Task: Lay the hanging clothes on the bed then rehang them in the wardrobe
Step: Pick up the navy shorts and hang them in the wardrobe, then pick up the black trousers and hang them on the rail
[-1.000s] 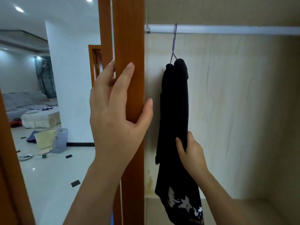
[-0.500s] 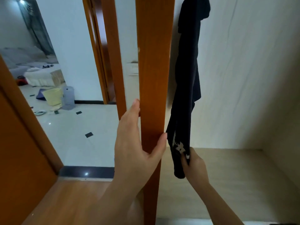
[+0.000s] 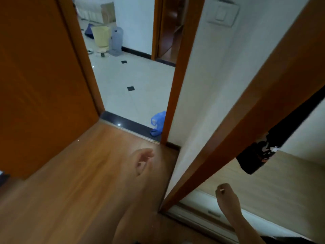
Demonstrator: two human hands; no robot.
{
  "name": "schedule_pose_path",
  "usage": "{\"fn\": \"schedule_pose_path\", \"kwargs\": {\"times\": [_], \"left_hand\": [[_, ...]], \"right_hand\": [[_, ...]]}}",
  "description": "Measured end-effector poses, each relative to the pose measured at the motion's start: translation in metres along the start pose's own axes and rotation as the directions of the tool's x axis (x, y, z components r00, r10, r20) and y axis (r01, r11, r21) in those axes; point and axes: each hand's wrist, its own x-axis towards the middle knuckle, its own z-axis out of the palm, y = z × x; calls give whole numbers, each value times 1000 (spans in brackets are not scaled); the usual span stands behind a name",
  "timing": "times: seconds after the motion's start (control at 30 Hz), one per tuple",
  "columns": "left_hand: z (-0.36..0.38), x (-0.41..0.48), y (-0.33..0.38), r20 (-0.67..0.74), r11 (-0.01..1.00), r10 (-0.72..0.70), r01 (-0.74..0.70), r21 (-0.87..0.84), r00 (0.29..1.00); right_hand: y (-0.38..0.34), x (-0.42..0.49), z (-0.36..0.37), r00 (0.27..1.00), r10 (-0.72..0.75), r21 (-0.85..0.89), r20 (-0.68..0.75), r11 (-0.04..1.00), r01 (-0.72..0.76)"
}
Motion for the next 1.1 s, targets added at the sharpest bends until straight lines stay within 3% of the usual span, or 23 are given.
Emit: {"fn": "schedule_pose_path", "kwargs": {"times": [0.07, 0.2, 0.33, 0.5, 0.6, 0.73, 0.77, 0.83, 1.0, 1.1], "left_hand": [[-18, -15, -54, -140, 991, -126, 131, 21, 982], [-64, -66, -136, -350, 908, -407, 417, -52, 844], [-111, -133, -206, -442, 772, -611, 618, -149, 657], [-149, -213, -258, -496, 592, -763, 755, -282, 413], [-159, -259, -279, -473, 431, -855, 802, -414, 214], [-142, -320, -308, -339, 189, -935, 668, -720, -101], [-134, -333, -314, -295, 134, -944, 646, -751, -148], [-113, -358, -325, -225, 36, -944, 606, -795, -240], [-56, -406, -336, -36, -90, -916, 292, -952, -400], [-57, -403, -299, 6, -51, -857, 74, -996, -515]], "right_hand": [[-6, -3, 30, 981, 69, -131, 182, 990, -45], [-40, -21, 92, 904, 58, -287, 424, 955, 73], [-95, -45, 158, 799, 0, -435, 601, 839, 328], [-158, -77, 237, 725, -133, -396, 676, 764, 509], [-193, -104, 282, 604, -170, -364, 779, 662, 656], [-220, -146, 343, 359, -114, -295, 927, 373, 880], [-224, -157, 359, 321, -96, -278, 942, 308, 910], [-233, -178, 387, 286, -89, -262, 954, 221, 940], [-261, -207, 453, 229, -58, -221, 972, 121, 968], [-285, -231, 491, 155, -25, -154, 988, 29, 988]]}}
